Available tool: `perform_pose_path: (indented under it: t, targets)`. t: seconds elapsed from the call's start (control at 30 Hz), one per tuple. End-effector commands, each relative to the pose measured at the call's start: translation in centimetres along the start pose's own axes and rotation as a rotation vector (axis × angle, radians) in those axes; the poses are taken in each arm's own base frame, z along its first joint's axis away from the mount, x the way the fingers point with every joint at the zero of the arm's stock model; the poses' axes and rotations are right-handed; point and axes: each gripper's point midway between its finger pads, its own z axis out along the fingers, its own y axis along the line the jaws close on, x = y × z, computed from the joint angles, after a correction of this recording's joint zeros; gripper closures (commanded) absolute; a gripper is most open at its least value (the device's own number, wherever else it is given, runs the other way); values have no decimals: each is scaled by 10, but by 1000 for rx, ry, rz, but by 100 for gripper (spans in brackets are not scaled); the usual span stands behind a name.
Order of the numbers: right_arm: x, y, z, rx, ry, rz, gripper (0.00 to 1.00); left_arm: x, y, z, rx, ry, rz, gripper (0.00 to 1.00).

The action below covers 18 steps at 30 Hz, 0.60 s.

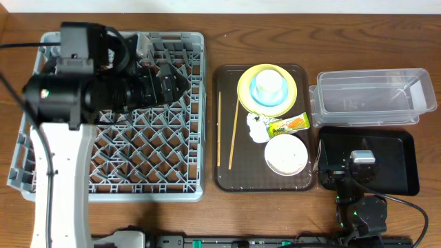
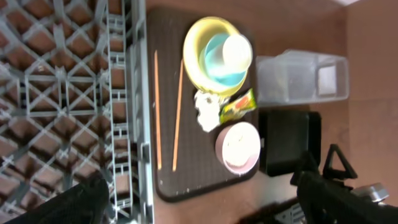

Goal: Sort waste into correct bins and load items into the dishwasher rack

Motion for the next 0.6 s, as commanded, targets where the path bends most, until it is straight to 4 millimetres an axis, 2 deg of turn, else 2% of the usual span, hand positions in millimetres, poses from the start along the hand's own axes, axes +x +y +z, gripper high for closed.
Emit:
perform_pose_path:
  t: [0.0,0.23,0.57]
  targets:
    - [2,-2,0,7,6,-5,1,4,3,4,-2,45,-16,2]
    - [2,-2,0,7,6,-5,1,14,8,7,-15,101,14,2]
    - [2,-2,0,7,6,-5,1,17,12,7,-35,111,13,2]
